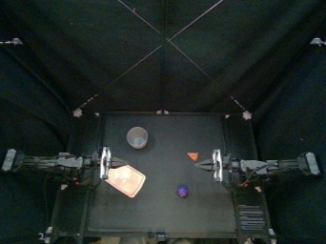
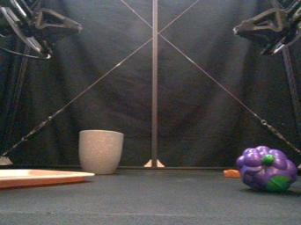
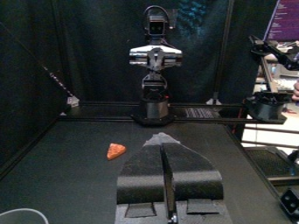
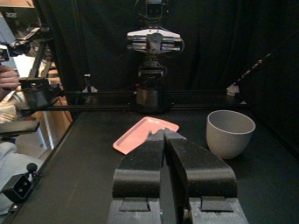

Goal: Pick the pie then place it in the grey bowl
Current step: Pick the pie

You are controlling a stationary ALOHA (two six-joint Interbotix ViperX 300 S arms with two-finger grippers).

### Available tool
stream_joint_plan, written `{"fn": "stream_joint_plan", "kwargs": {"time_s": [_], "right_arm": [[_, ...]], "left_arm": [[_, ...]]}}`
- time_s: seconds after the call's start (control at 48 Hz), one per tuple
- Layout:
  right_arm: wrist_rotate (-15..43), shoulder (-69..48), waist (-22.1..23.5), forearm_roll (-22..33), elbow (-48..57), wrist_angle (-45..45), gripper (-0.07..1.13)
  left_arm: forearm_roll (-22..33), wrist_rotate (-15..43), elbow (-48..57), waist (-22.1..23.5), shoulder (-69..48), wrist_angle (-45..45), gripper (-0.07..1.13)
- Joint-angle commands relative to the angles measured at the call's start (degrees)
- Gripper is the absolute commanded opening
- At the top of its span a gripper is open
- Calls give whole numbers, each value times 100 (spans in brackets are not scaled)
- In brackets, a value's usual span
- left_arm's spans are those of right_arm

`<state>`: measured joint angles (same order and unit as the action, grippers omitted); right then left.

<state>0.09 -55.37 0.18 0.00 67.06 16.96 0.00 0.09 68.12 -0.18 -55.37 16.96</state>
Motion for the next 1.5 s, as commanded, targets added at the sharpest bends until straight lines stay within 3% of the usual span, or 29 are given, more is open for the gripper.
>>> {"fn": "stream_joint_plan", "kwargs": {"time_s": [0.021,0.25,0.375,0.458,0.667,0.771,1.083,1.5], "right_arm": [[26,141,404,-26,-97,9,2],[149,659,1600,-185,-272,-44,4],[167,1046,2092,-360,-422,-439,14],[167,1274,2268,-466,-501,-800,29],[167,1828,2461,-835,-571,-1160,87],[167,2127,2575,-967,-624,-1371,107],[149,3190,2654,-633,-1063,-3023,106],[132,4693,2654,35,-1687,-4034,106]], "left_arm": [[9,9,-141,-229,70,149,-6],[26,-35,-141,-246,70,185,-1],[70,-26,-123,-229,79,176,0],[97,-18,-123,-229,79,158,0],[97,0,-141,-299,79,158,0],[88,0,-167,-334,79,185,0],[88,0,-176,-387,79,193,0],[88,0,-105,-448,70,193,0]]}}
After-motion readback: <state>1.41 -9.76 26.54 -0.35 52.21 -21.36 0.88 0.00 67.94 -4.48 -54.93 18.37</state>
